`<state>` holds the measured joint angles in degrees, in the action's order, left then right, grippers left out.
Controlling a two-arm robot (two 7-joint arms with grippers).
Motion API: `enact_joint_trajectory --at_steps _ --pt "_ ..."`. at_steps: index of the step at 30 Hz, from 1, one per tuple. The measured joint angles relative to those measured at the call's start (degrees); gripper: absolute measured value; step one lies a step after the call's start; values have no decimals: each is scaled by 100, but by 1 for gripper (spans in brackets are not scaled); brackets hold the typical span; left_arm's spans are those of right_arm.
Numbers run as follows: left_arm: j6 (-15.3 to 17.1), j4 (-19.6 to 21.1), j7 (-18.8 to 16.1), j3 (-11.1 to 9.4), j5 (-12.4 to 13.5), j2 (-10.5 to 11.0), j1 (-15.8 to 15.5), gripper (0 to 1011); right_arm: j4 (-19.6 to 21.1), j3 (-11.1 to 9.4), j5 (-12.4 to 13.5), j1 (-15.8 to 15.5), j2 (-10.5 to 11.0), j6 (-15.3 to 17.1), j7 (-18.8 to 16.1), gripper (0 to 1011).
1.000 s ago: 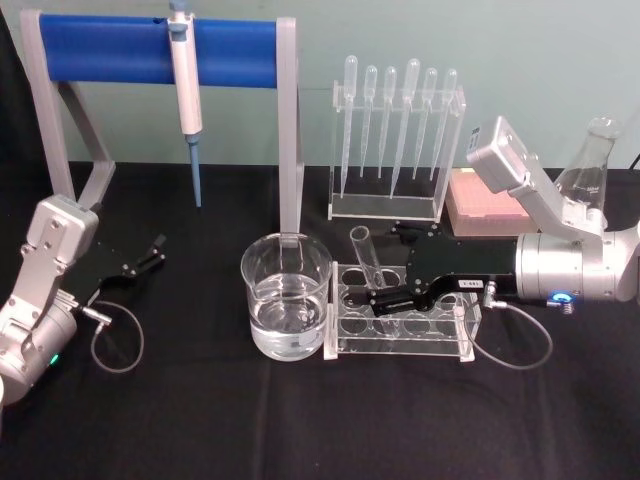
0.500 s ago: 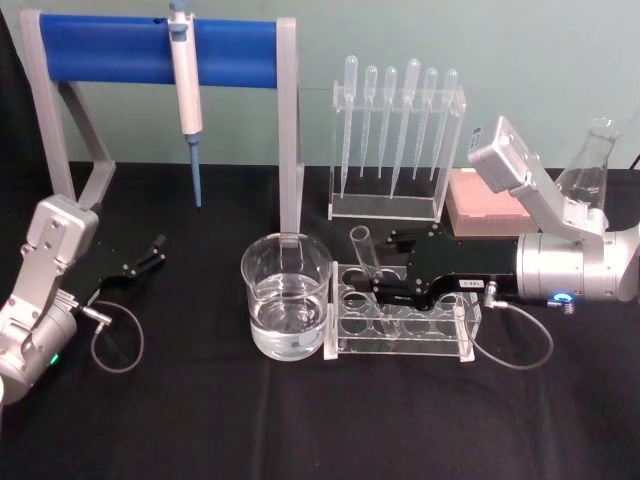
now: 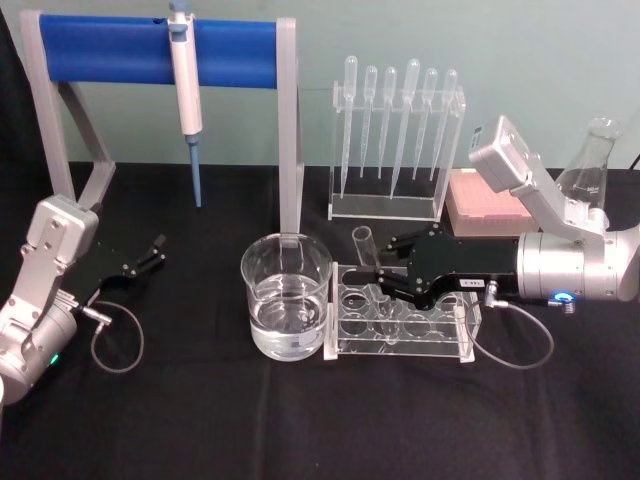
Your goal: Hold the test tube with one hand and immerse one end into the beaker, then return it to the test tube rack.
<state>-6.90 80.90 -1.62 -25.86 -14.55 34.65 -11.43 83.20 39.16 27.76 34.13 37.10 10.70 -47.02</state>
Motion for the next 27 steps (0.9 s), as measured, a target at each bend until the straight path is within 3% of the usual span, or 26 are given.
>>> enact_joint_trajectory --at_steps 8,13,20,27 --pt "0 0 0 0 0 0 0 1000 0 1 -1 0 0 0 0 233" --pt "0 0 0 0 0 0 0 1000 54 -170 256 -72 59 -11 27 233" --pt "0 0 0 0 0 0 0 1000 395 -516 822 -144 218 69 124 233" --pt "0 0 0 0 0 0 0 1000 668 -691 1163 -143 345 174 188 233"
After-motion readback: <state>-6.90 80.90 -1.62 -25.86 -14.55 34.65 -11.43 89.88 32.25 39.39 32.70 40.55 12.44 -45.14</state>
